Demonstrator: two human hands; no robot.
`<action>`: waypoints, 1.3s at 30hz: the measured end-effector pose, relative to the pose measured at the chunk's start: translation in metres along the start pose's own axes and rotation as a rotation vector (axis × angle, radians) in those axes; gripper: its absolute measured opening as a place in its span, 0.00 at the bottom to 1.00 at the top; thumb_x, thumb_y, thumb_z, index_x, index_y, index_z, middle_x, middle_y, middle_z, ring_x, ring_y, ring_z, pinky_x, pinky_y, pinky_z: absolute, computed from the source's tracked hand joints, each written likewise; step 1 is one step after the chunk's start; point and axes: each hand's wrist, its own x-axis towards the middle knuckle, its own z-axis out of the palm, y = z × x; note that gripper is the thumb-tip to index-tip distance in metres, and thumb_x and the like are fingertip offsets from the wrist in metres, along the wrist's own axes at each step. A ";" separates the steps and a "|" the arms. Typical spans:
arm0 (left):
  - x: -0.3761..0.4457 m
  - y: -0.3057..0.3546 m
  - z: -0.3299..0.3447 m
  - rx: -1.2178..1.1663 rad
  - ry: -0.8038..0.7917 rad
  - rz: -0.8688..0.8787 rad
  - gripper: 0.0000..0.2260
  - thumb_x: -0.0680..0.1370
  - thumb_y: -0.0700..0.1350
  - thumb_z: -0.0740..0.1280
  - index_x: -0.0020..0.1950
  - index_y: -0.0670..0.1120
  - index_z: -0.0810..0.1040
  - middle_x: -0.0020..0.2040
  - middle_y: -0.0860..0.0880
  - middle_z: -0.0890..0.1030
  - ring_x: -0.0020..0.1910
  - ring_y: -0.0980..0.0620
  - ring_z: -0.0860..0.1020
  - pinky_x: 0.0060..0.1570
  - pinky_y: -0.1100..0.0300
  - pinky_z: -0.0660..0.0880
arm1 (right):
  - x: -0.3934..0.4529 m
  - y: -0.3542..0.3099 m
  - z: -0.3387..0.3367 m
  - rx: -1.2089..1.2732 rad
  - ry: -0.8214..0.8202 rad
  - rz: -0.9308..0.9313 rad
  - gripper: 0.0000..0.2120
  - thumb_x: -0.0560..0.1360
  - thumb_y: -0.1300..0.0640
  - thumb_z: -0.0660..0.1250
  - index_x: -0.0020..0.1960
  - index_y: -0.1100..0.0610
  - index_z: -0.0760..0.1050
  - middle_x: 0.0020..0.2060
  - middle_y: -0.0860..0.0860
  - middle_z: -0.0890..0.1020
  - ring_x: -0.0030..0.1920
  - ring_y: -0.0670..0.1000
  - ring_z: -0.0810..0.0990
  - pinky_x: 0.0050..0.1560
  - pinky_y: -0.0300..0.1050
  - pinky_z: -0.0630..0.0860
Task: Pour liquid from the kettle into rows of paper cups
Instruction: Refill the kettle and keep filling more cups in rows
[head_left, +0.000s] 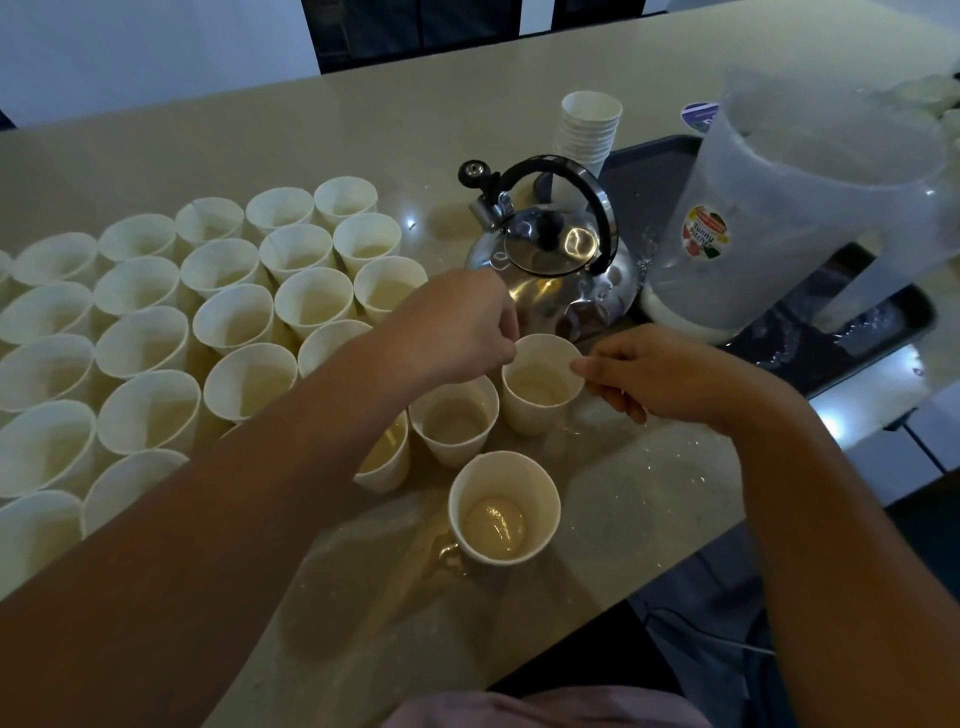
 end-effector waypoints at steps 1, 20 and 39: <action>0.000 0.000 0.000 -0.016 -0.002 -0.006 0.07 0.76 0.45 0.72 0.53 0.51 0.86 0.48 0.52 0.85 0.47 0.55 0.81 0.52 0.54 0.80 | 0.000 -0.002 0.000 -0.006 -0.016 -0.004 0.17 0.82 0.47 0.62 0.43 0.58 0.78 0.30 0.49 0.78 0.30 0.46 0.75 0.37 0.40 0.73; -0.020 0.016 -0.055 -0.355 0.328 -0.106 0.07 0.74 0.46 0.74 0.51 0.51 0.84 0.38 0.58 0.79 0.37 0.62 0.78 0.32 0.71 0.70 | 0.003 -0.083 -0.048 -0.100 0.214 -0.208 0.13 0.80 0.53 0.66 0.40 0.58 0.82 0.32 0.52 0.82 0.36 0.49 0.79 0.44 0.47 0.74; -0.225 -0.149 -0.151 -0.393 0.918 -0.687 0.01 0.71 0.47 0.71 0.41 0.53 0.83 0.36 0.53 0.83 0.37 0.57 0.81 0.42 0.55 0.80 | 0.049 -0.344 0.106 -0.365 -0.068 -0.777 0.14 0.78 0.52 0.65 0.41 0.60 0.82 0.33 0.52 0.79 0.31 0.47 0.72 0.33 0.39 0.69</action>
